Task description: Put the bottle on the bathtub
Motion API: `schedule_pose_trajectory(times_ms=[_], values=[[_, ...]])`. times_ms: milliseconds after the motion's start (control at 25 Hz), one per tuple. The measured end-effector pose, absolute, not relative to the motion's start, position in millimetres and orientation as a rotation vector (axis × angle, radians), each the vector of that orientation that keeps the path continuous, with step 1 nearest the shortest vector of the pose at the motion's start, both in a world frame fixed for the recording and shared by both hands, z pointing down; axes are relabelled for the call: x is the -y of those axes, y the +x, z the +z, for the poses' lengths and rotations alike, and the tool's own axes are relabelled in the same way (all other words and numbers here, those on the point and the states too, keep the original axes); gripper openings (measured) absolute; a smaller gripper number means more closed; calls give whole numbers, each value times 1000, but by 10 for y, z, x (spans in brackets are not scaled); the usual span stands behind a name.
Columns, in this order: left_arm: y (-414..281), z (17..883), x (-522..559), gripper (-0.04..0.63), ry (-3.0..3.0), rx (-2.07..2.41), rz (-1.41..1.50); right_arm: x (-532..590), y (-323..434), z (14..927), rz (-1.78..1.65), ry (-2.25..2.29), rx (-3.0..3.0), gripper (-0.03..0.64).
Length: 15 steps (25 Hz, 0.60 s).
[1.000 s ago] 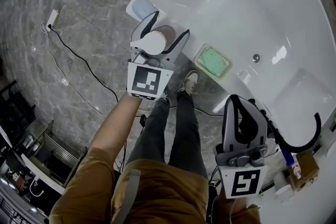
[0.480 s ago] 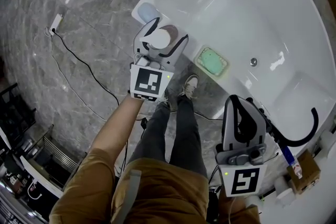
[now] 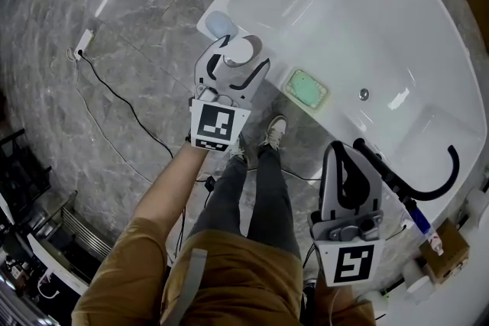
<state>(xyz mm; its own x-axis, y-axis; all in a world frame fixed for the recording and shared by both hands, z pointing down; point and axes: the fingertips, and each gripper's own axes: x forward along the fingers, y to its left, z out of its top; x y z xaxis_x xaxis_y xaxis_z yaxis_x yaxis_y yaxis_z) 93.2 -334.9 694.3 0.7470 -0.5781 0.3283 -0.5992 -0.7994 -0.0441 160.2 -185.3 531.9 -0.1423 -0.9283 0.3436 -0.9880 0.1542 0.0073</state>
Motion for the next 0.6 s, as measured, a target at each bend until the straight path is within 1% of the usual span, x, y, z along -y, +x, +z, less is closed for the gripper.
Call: schedule_pose_trajectory(times_ms=[600], values=[[691, 6561, 3189, 337, 2881, 973, 549, 1597, 1438, 4708, 216, 1937, 2144, 6]])
